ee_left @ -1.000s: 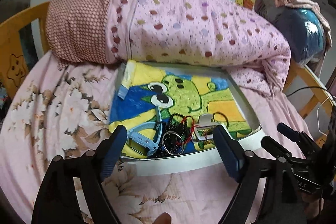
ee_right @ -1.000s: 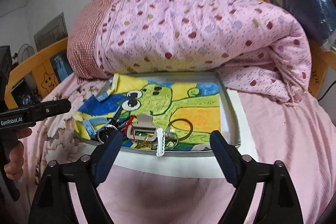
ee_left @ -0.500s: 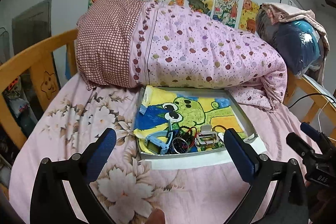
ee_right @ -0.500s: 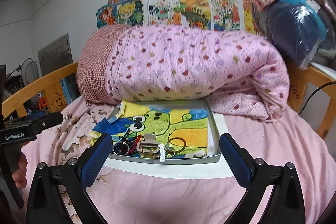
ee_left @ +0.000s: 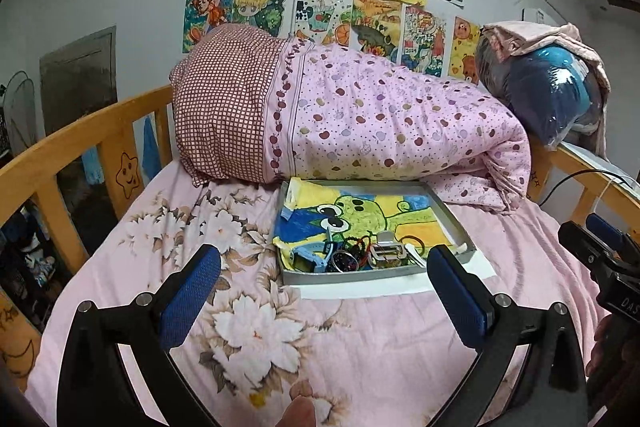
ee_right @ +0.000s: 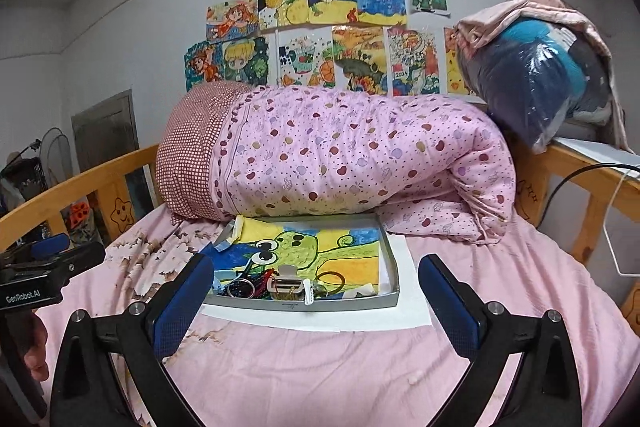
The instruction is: Organize jewelry
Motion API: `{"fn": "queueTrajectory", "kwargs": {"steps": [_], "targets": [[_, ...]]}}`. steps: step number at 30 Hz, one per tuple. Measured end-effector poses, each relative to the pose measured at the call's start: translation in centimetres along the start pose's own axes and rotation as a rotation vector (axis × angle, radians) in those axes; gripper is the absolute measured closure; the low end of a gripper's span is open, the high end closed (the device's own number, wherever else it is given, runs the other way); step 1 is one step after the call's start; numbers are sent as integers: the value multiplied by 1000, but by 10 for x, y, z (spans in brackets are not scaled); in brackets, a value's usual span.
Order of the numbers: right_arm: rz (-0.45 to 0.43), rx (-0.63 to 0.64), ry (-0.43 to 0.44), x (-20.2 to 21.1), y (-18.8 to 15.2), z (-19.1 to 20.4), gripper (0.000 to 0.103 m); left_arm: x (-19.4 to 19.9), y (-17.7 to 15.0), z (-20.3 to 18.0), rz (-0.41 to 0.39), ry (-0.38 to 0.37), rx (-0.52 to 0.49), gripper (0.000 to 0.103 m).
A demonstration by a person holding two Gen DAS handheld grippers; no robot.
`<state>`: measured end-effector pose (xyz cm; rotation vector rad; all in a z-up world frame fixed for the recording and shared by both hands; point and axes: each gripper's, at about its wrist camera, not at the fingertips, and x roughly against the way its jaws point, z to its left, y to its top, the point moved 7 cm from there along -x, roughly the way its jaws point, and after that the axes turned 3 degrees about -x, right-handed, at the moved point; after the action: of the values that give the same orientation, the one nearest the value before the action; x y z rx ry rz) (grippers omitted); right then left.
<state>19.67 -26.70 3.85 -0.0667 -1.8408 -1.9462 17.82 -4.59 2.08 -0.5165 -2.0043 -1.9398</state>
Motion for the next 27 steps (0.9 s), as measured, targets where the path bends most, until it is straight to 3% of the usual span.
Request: {"fn": "queueTrajectory", "kwargs": {"steps": [15, 27], "targets": [[-17, 25, -38, 47, -24, 10, 0, 52, -41, 12, -9, 9, -10, 2], [0, -10, -90, 56, -52, 10, 0, 58, -66, 17, -9, 9, -8, 2]]}}
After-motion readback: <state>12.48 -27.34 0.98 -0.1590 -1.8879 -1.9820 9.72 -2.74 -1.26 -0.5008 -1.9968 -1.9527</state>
